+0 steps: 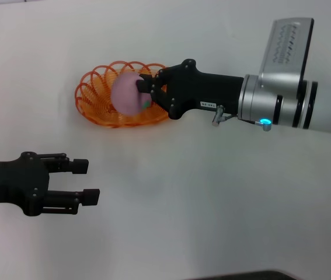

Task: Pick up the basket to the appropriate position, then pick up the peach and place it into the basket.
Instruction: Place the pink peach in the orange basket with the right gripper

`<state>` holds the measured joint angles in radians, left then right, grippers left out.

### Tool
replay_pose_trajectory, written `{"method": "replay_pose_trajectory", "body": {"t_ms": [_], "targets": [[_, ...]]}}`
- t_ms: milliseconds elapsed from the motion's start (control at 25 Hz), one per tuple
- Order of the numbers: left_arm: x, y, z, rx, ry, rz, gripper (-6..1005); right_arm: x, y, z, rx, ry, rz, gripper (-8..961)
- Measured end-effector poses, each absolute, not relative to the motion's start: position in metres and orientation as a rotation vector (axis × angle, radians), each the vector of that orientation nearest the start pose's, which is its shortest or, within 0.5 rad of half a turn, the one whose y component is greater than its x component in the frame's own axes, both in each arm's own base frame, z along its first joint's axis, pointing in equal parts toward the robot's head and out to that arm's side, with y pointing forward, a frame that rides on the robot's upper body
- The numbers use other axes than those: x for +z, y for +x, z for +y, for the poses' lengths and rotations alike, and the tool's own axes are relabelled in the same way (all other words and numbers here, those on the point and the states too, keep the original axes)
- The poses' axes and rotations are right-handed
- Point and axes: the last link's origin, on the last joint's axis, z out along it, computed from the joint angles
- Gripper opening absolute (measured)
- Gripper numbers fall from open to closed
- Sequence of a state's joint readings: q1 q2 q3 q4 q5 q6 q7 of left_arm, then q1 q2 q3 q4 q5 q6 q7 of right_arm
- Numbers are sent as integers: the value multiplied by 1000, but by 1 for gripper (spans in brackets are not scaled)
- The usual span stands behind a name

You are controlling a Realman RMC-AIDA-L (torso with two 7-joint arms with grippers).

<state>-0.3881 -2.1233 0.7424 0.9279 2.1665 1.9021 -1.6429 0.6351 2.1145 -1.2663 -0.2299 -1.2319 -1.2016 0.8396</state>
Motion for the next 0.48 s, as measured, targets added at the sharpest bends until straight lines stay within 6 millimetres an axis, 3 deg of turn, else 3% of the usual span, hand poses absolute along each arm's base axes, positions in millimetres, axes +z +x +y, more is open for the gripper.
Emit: {"method": "replay_pose_trajectory", "body": {"t_ms": [480], "targets": [[9, -267, 261, -587, -3005, -906, 787, -94, 230, 329, 879, -2491, 276, 42]]}}
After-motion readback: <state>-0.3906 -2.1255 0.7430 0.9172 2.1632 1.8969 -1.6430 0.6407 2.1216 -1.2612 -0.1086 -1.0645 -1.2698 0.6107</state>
